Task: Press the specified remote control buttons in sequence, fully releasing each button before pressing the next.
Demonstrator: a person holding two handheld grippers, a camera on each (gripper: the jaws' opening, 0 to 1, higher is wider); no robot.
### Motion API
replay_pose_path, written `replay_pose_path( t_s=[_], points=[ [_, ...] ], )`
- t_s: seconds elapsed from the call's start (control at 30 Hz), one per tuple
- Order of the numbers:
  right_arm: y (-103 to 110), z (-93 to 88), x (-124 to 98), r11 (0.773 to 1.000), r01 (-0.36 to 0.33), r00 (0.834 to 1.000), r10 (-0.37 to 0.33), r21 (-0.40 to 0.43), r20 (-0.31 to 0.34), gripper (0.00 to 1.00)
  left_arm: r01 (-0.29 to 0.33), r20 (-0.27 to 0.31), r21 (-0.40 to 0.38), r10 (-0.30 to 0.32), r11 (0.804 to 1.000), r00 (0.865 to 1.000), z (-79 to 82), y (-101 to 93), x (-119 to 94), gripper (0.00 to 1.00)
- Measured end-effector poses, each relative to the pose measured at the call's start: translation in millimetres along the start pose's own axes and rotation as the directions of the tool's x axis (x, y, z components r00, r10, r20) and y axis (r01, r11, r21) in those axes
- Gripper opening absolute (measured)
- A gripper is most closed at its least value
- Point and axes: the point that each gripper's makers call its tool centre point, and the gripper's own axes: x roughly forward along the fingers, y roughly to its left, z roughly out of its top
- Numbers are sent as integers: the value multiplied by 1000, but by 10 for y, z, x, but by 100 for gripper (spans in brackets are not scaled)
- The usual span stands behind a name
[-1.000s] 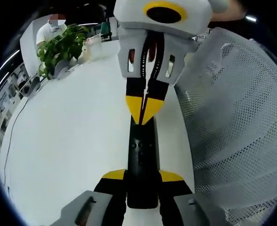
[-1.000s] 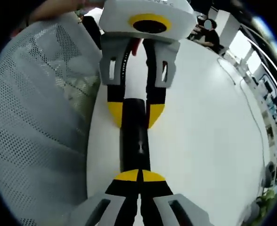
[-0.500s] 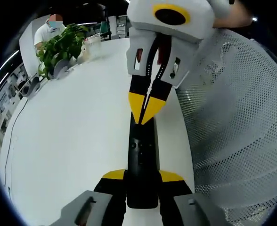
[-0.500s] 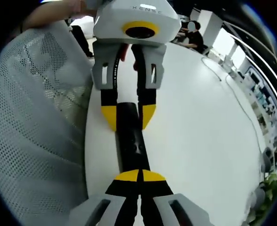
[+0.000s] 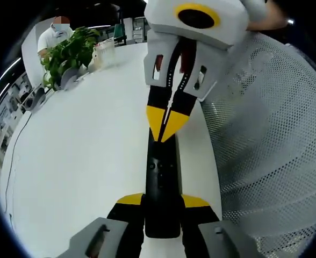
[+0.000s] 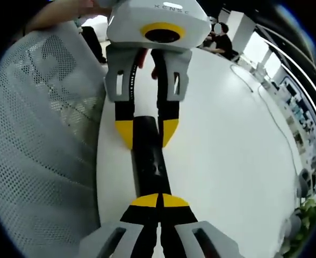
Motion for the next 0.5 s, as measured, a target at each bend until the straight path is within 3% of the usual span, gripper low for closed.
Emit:
replay_pose_path(
  t_s=[0.27,0.5],
  points=[
    [-5,2,-6,999,16,999,-17,30,29,0,5,-15,9,-5,1000,1000,2,-3,4,25],
    [3,7,-3,1000,15,1000,-15,15,15,0,7,-16,11,-7,1000,1000,-1,-4,1,25]
  ],
)
